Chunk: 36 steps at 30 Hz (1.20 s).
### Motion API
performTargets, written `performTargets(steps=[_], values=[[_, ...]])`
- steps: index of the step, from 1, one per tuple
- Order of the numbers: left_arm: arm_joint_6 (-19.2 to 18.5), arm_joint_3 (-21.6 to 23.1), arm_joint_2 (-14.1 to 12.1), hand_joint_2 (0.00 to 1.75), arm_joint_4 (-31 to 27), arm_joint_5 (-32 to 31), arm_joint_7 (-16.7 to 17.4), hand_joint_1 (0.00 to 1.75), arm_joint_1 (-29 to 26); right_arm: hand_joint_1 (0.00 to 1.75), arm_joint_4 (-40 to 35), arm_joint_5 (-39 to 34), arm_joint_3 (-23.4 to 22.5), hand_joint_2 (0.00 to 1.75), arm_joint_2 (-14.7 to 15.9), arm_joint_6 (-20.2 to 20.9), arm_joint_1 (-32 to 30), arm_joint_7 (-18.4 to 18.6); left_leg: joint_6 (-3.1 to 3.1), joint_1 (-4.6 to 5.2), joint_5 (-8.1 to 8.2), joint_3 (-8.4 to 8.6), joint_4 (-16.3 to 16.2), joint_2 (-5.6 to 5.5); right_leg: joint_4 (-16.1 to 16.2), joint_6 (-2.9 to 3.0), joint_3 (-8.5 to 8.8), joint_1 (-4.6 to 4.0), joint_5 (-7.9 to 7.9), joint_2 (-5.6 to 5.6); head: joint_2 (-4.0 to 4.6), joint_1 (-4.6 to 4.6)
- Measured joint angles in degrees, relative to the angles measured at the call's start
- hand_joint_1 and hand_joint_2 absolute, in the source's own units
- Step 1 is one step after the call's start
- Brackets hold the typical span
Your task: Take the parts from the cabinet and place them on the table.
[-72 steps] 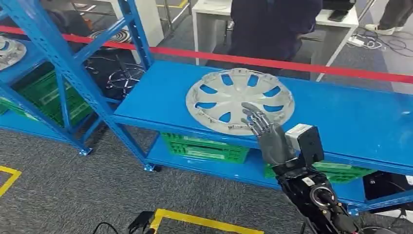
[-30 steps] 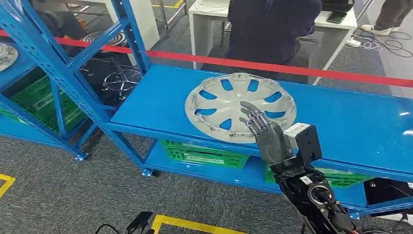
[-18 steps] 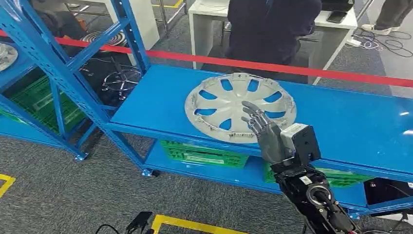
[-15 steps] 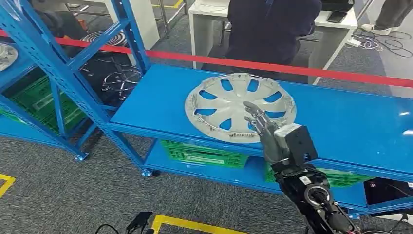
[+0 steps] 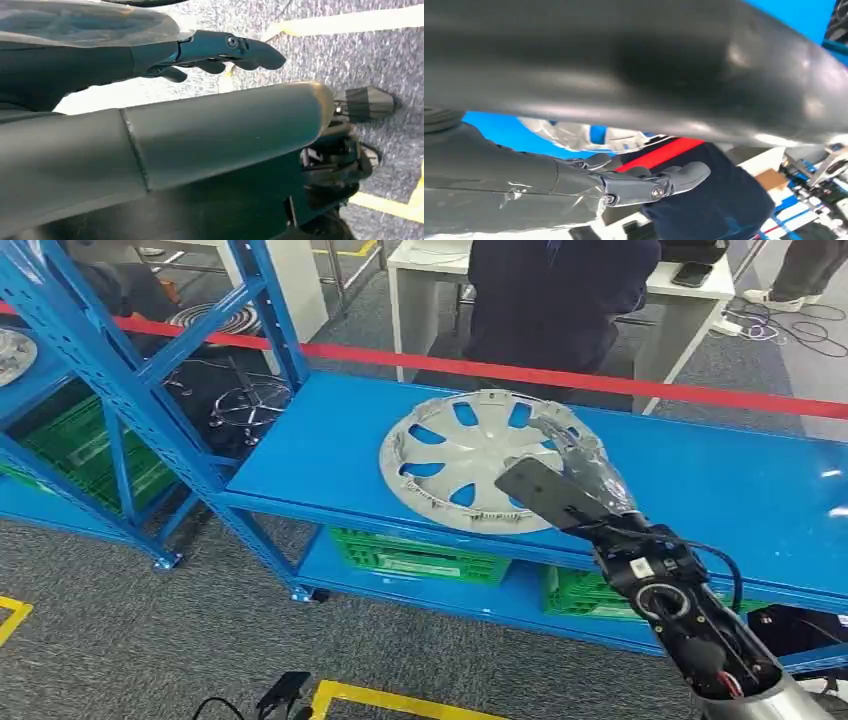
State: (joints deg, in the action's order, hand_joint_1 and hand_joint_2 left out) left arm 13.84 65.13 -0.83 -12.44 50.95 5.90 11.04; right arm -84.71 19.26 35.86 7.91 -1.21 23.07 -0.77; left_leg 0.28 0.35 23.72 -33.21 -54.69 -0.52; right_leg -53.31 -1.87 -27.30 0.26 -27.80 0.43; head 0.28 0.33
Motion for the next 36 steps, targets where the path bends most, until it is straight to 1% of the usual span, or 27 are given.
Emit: performTargets(steps=[5,9,11,13,15,19,24,26,28,30,34,36], values=[[0.13,0.00,-0.68,0.00,0.00,0.94,-1.35,0.00,-0.03,0.00,5.46,-1.86,3.04,0.00,-0.28,1.62,5.53,-0.11,-0.03,0.00,-0.02,0.00,0.05,-0.02,-0.01,0.00,0.01,-0.04,0.00,-0.04,0.00,0.00],[0.57,-0.02,-1.31,0.00,0.00,1.22,-2.69,0.00,0.05,0.00,12.91,-3.28,5.91,0.00,-2.34,1.30,10.16,-3.15,-0.03,-0.03,-0.04,0.00,0.07,-0.02,0.00,0.01,-0.04,-0.07,0.00,-0.07,0.00,0.04],[0.66,-0.13,-1.60,0.00,0.00,1.31,-2.93,0.00,0.09,0.00,16.06,-3.50,6.89,0.00,-3.26,1.14,11.22,-4.11,-0.06,-0.05,-0.07,0.00,0.07,-0.13,0.00,0.01,0.00,-0.08,0.00,-0.14,0.00,0.02],[0.70,-0.22,-1.92,0.00,0.00,1.22,-2.86,0.00,0.07,0.00,19.16,-3.81,7.61,0.00,-4.13,1.08,12.85,-5.12,-0.07,-0.05,-0.08,-0.03,0.08,-0.18,-0.02,0.02,-0.01,-0.07,0.00,-0.18,0.00,0.00],[0.81,-0.22,-2.34,0.00,0.00,0.30,-1.66,0.00,0.33,0.00,23.73,-4.42,8.42,0.00,-5.12,1.10,16.20,-5.88,-0.07,-0.05,-0.09,-0.02,0.08,-0.11,-0.03,0.04,-0.04,-0.07,0.02,-0.13,0.00,0.02],[1.01,-0.22,-2.75,0.00,0.00,-0.31,-0.85,0.00,0.74,0.00,29.02,-4.42,9.32,0.00,-6.34,1.14,19.70,-6.29,-0.04,-0.06,-0.11,-0.01,0.08,-0.21,-0.01,0.04,-0.01,-0.07,0.01,-0.19,0.00,0.02],[0.85,-0.22,-2.95,0.00,0.00,-0.35,-0.72,0.00,0.89,0.00,33.78,-2.91,10.30,0.00,-7.45,1.25,22.12,-4.48,-0.04,-0.05,-0.11,-0.02,0.06,-0.19,-0.01,0.04,0.00,-0.06,0.02,-0.17,0.00,0.02],[0.63,-0.22,-2.95,0.00,0.00,-0.24,-1.12,0.00,1.02,0.00,35.84,-2.10,10.87,0.00,-7.80,1.30,23.70,-3.43,-0.04,-0.05,-0.12,-0.01,0.06,-0.19,-0.01,0.05,-0.01,-0.06,0.03,-0.18,0.00,0.02],[0.61,-0.22,-2.88,0.00,0.00,-0.09,-1.31,0.00,1.07,0.00,37.63,-2.04,11.06,0.00,-8.00,1.30,25.03,-3.15,-0.04,-0.05,-0.12,-0.01,0.05,-0.19,-0.01,0.05,-0.01,-0.06,0.03,-0.17,0.00,0.02],[0.63,-0.24,-2.88,0.00,0.00,0.13,-1.29,0.00,1.03,0.00,38.85,-2.15,11.33,0.00,-8.00,1.30,25.83,-2.77,-0.04,-0.05,-0.12,0.01,0.04,-0.19,-0.01,0.05,-0.02,-0.06,0.03,-0.17,0.00,0.02],[0.66,-0.24,-2.86,0.00,0.00,0.76,-0.99,0.00,0.77,0.00,39.64,-2.17,11.41,0.00,-7.39,3.26,26.48,0.50,-0.04,-0.05,-0.12,0.02,0.04,-0.15,0.00,0.05,-0.03,-0.06,0.04,-0.15,0.00,0.04],[0.68,-0.26,-2.82,0.00,0.00,0.85,-0.79,0.00,0.52,0.00,39.72,-2.50,11.46,0.00,-6.88,3.90,26.49,1.44,-0.04,-0.05,-0.12,0.02,0.03,-0.14,0.00,0.06,-0.03,-0.06,0.04,-0.16,0.00,0.04]])
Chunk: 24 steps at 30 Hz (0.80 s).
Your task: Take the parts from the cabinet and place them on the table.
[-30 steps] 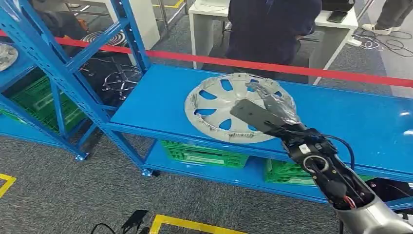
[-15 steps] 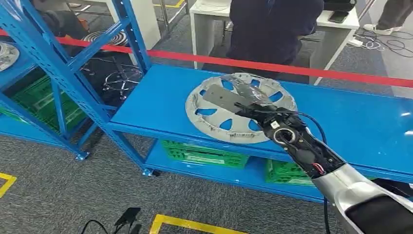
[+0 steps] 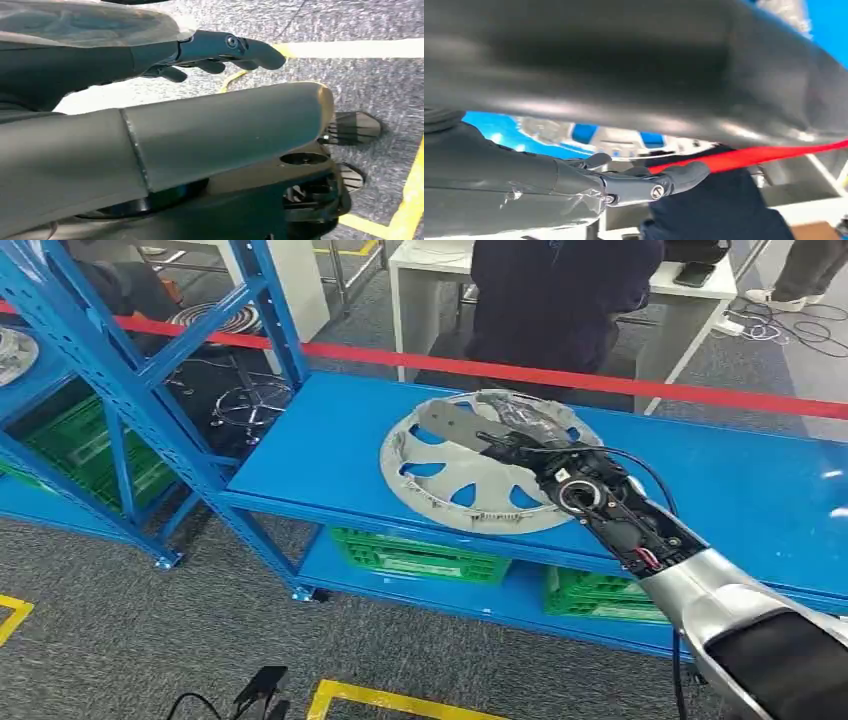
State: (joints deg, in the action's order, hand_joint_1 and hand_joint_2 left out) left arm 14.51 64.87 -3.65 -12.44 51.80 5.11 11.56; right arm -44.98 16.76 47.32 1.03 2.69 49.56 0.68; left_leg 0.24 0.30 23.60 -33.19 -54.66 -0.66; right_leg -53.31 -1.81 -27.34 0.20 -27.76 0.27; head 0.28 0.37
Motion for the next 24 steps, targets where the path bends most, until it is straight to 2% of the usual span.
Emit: performTargets(steps=[7,14,15,24], values=[[0.00,-0.09,0.44,0.00,0.00,0.00,-0.11,0.00,-0.18,0.00,-0.04,-4.85,-0.26,0.00,1.70,0.68,-0.02,0.44,0.00,0.00,0.00,0.02,-0.01,0.05,0.01,-0.02,-0.01,0.01,0.03,0.02,0.00,-0.02],[-0.13,-0.09,1.29,0.00,0.00,-0.28,0.17,0.00,0.09,0.00,-0.02,0.09,0.18,0.00,2.95,0.33,0.23,2.97,0.00,0.00,-0.01,0.05,0.00,0.06,0.00,-0.02,0.02,0.00,0.05,0.04,0.00,-0.02],[-0.13,-0.09,1.42,0.00,0.00,-0.28,0.17,0.00,0.16,0.00,-0.02,0.33,0.28,1.75,3.04,0.33,0.36,3.08,0.00,0.00,-0.01,0.05,-0.01,0.06,0.00,-0.02,0.01,0.00,0.05,0.04,0.00,-0.02],[-0.13,-0.09,2.01,0.00,0.00,-0.37,0.26,0.00,0.25,0.00,-0.02,4.09,1.09,1.75,3.50,-0.29,1.19,3.63,-0.01,0.00,-0.01,0.05,0.00,0.06,0.00,-0.02,0.02,0.00,0.05,0.04,0.00,-0.02]])
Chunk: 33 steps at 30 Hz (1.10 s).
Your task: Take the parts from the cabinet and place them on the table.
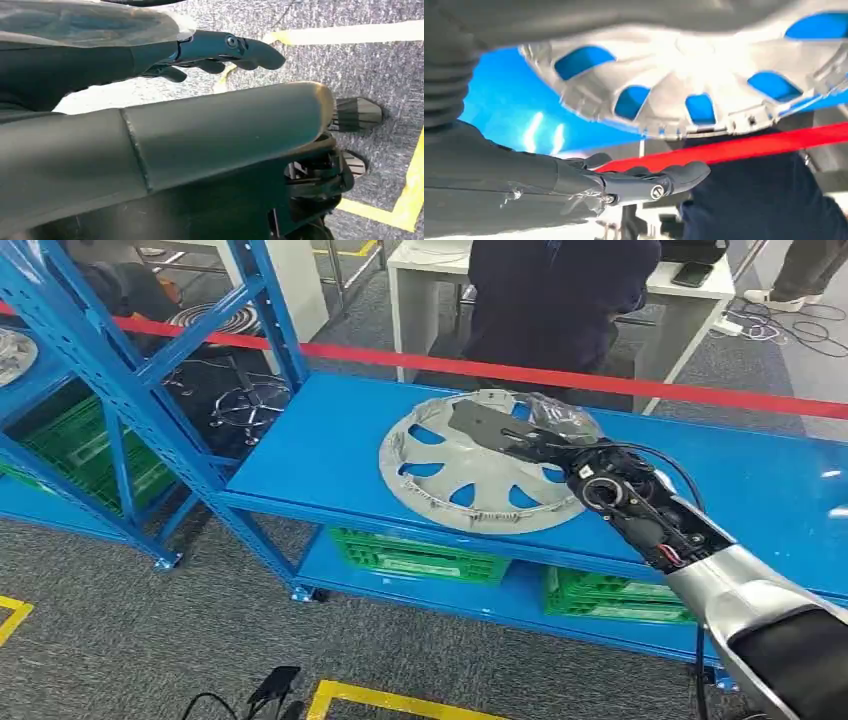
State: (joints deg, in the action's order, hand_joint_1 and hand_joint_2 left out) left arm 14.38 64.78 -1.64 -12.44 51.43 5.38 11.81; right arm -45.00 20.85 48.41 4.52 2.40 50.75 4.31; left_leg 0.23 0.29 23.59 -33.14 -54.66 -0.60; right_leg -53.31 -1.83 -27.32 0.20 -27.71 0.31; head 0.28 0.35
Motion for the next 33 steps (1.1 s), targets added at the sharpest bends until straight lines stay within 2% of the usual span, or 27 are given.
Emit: performTargets(steps=[9,22,28,33], values=[[0.09,0.00,0.50,0.00,0.00,0.00,0.02,0.00,0.02,0.00,0.18,-0.03,0.79,1.75,0.09,1.14,1.45,-0.37,0.00,0.00,0.00,0.00,0.00,0.00,0.00,0.00,0.00,0.00,0.00,0.00,0.00,0.00],[-0.04,0.00,1.09,0.00,0.00,-0.11,0.26,0.00,0.38,0.00,3.04,-3.59,1.62,1.75,0.02,4.85,2.08,-4.09,0.00,0.00,0.00,0.00,0.01,-0.01,0.00,0.00,0.04,-0.01,0.00,-0.02,0.00,0.00],[-0.04,0.00,1.33,0.00,0.00,-0.11,0.26,0.00,0.65,0.00,4.66,-3.61,2.47,1.75,-0.42,5.16,2.23,-4.35,0.00,0.00,0.00,0.00,0.01,-0.01,0.00,0.00,0.04,-0.01,0.00,-0.01,0.00,0.00],[-0.26,0.00,1.55,0.00,0.00,-0.09,0.26,0.00,0.78,0.00,6.58,-4.18,3.47,1.75,-1.49,8.09,2.39,-6.32,0.00,0.00,0.00,0.00,0.01,-0.01,0.00,0.00,0.03,-0.01,0.00,-0.01,0.00,-0.04]])
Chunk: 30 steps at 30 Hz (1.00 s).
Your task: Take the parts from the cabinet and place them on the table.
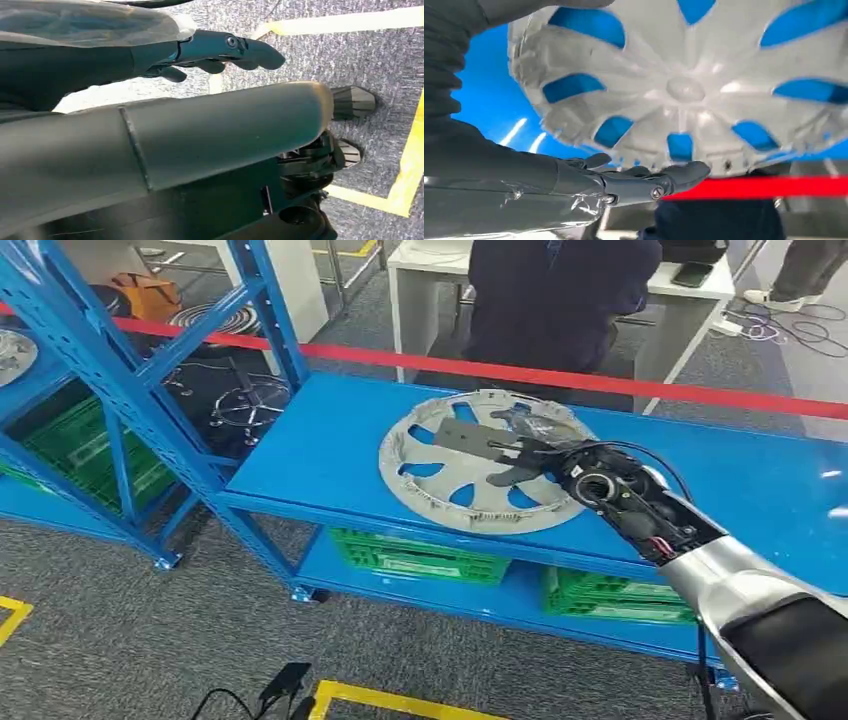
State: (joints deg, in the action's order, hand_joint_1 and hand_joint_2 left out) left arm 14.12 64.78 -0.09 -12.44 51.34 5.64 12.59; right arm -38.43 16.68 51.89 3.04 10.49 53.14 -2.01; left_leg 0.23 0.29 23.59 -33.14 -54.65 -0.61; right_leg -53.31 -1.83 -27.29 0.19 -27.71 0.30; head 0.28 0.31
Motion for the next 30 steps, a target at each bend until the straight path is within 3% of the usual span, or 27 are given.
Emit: performTargets(steps=[7,14,30], values=[[-0.37,0.00,0.39,0.00,0.00,-0.53,0.68,0.00,0.41,0.00,3.67,-2.10,2.27,1.75,-3.04,0.44,-0.14,-2.54,0.00,-0.02,0.00,0.00,0.01,-0.01,0.00,0.00,0.00,-0.01,0.00,-0.01,0.00,0.02],[-0.53,0.00,0.42,0.00,0.00,-0.59,0.81,0.00,0.41,0.00,5.27,-6.45,3.54,1.75,-4.90,3.37,0.14,-5.31,0.00,-0.02,0.00,0.00,0.01,-0.01,0.00,0.00,0.01,-0.01,0.00,-0.01,0.00,0.04],[-0.20,0.00,0.39,0.00,0.00,-0.48,0.79,0.00,0.13,0.00,4.62,-11.16,5.33,1.75,-6.40,5.75,1.47,-5.17,-0.04,-0.02,-0.03,0.01,0.00,-0.01,0.00,0.00,0.01,-0.01,0.00,-0.01,0.00,0.02]])
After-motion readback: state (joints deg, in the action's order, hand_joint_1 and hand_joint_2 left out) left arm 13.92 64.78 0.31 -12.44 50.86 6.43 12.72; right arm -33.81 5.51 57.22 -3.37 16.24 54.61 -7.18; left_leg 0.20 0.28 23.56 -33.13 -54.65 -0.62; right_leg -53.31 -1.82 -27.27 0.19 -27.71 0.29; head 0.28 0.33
